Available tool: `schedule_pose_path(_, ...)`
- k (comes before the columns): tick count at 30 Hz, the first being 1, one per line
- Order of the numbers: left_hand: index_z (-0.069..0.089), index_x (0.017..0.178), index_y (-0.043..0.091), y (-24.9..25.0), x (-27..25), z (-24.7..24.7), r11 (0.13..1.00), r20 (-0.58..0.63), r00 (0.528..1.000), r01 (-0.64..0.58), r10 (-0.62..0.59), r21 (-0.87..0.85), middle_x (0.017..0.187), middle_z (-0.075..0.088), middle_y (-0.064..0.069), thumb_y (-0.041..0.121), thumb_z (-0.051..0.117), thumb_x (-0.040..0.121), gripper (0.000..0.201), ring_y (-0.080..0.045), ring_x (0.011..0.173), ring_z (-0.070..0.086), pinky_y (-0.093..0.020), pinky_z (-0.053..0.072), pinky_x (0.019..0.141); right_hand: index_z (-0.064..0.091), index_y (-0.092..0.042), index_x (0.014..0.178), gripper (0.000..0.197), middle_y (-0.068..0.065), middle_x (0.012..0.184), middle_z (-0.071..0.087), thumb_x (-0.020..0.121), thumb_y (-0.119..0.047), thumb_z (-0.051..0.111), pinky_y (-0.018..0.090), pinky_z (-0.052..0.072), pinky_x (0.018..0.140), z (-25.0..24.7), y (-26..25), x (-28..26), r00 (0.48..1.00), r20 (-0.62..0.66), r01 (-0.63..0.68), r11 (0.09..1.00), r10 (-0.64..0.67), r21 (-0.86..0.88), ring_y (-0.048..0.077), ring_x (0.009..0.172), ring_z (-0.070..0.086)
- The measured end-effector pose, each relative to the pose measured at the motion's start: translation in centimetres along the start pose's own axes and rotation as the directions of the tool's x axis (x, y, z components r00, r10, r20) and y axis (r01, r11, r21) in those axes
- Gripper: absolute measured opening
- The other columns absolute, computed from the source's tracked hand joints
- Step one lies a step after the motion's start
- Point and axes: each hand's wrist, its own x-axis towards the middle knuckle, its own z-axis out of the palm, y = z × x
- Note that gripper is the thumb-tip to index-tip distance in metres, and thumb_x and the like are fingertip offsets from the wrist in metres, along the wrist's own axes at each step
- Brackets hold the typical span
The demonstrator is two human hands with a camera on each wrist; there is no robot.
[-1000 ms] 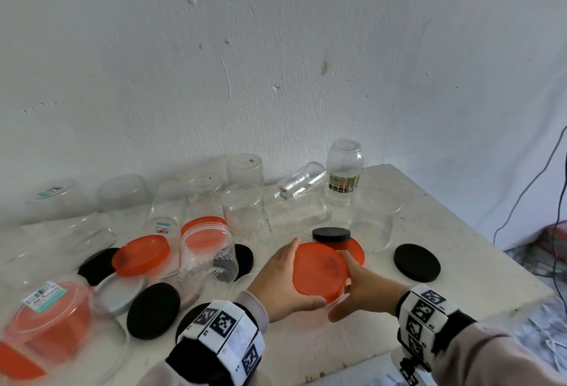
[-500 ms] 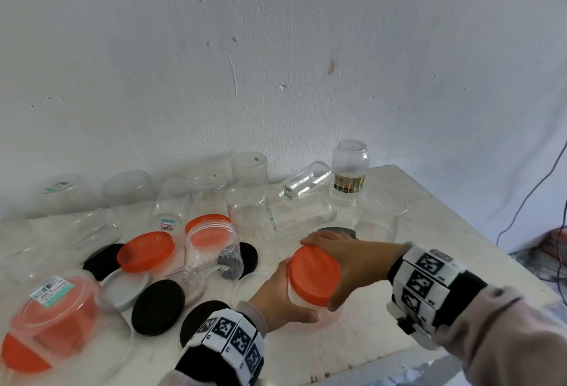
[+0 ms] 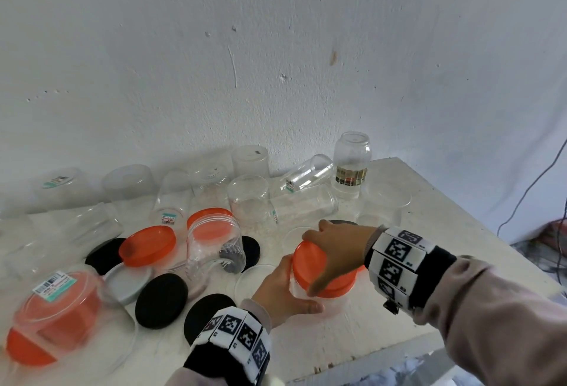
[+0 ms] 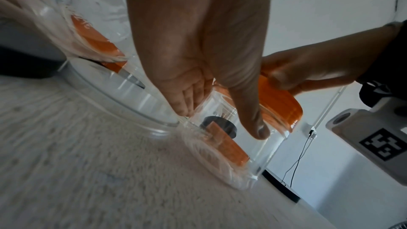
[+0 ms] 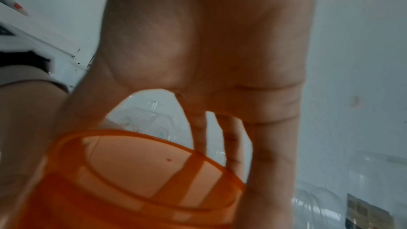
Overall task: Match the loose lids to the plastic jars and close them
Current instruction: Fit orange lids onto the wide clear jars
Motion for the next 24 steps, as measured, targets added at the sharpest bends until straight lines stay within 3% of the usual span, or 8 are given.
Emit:
schedule_pose_path(2,0.026,0.140,0.022,-0.1,0.0,0.1,1.000,-0.003,1.000,-0.005,0.005,-0.021,0.134,0.049,0.002,0.027,0.086,0.064,0.097,-0.018,0.125,0.047,-0.035,0.038,0.107,0.023,-0.030,0.145,0.112,0.000,0.146,0.033,0.055,-0.086,0.061,0.054,0.041,0.099,0.3,-0.2,0.0,0.998,-0.025,-0.057,0.998,0.057,0.008,0.028,0.128,0.043)
schedule_pose_path(4,0.027,0.140,0.022,-0.2,0.0,0.1,1.000,-0.006,1.000,-0.012,0.012,-0.018,0.134,0.050,0.002,0.028,0.087,0.064,0.097,-0.018,0.124,0.047,-0.036,0.038,0.107,0.015,-0.032,0.148,0.117,-0.001,0.152,0.027,0.054,-0.085,0.063,0.057,0.036,0.104,0.0,-0.1,-0.1,0.998,0.014,-0.067,0.998,0.067,0.008,0.028,0.134,0.038)
schedule_pose_path(7,0.026,0.139,0.024,-0.3,0.1,0.1,1.000,-0.008,1.000,-0.013,0.013,0.016,0.134,0.049,0.004,0.032,0.086,0.063,0.098,-0.016,0.123,0.047,-0.033,0.039,0.106,0.002,-0.048,0.147,0.116,-0.007,0.152,0.020,0.060,-0.063,0.078,0.061,0.035,0.103,-1.2,0.0,-0.6,0.995,0.097,0.021,1.000,-0.021,-0.001,0.029,0.138,0.030)
schedule_pose_path(10,0.026,0.138,0.025,-0.2,0.2,0.2,1.000,-0.015,1.000,-0.008,0.008,0.029,0.132,0.050,0.004,0.032,0.086,0.063,0.096,-0.016,0.121,0.049,-0.030,0.040,0.104,0.013,-0.052,0.144,0.104,-0.008,0.146,0.024,0.066,-0.049,0.081,0.053,0.044,0.098,-1.4,-0.1,-0.6,0.993,0.103,0.066,0.997,-0.062,-0.028,0.029,0.134,0.033)
schedule_pose_path(14,0.027,0.138,0.026,-0.4,0.0,0.3,0.999,-0.010,1.000,-0.009,0.008,-0.034,0.131,0.051,0.005,0.028,0.086,0.064,0.095,-0.015,0.122,0.048,-0.030,0.039,0.105,0.018,-0.043,0.145,0.098,-0.004,0.144,0.029,0.066,-0.070,0.069,0.052,0.045,0.097,-0.8,0.0,-0.4,0.998,0.058,-0.007,1.000,0.007,-0.003,0.028,0.129,0.040)
schedule_pose_path(18,0.027,0.139,0.025,-0.3,-0.1,0.3,0.999,-0.009,1.000,-0.008,0.008,-0.049,0.134,0.049,0.004,0.027,0.086,0.064,0.096,-0.016,0.125,0.045,-0.034,0.036,0.109,0.014,-0.037,0.148,0.109,-0.003,0.153,0.025,0.061,-0.079,0.064,0.054,0.037,0.104,-1.0,0.0,-0.4,0.996,0.061,-0.062,0.998,0.064,-0.031,0.029,0.136,0.035)
schedule_pose_path(21,0.026,0.139,0.024,-0.1,-0.1,0.2,1.000,-0.010,1.000,-0.007,0.007,-0.017,0.135,0.048,0.003,0.029,0.086,0.064,0.096,-0.016,0.125,0.045,-0.035,0.037,0.108,0.004,-0.048,0.147,0.113,-0.007,0.152,0.020,0.062,-0.061,0.078,0.058,0.037,0.102,-1.6,-0.3,-0.7,0.995,0.101,0.011,0.999,-0.005,-0.053,0.028,0.138,0.029)
schedule_pose_path(24,0.027,0.138,0.022,0.2,-0.1,0.2,1.000,-0.018,1.000,0.002,-0.001,0.015,0.133,0.051,0.002,0.029,0.086,0.064,0.095,-0.017,0.122,0.049,-0.034,0.040,0.106,0.012,-0.052,0.144,0.105,-0.008,0.148,0.023,0.066,-0.045,0.082,0.058,0.041,0.098,-1.6,-0.6,-0.7,0.992,0.118,0.062,0.994,-0.052,-0.089,0.030,0.136,0.029)
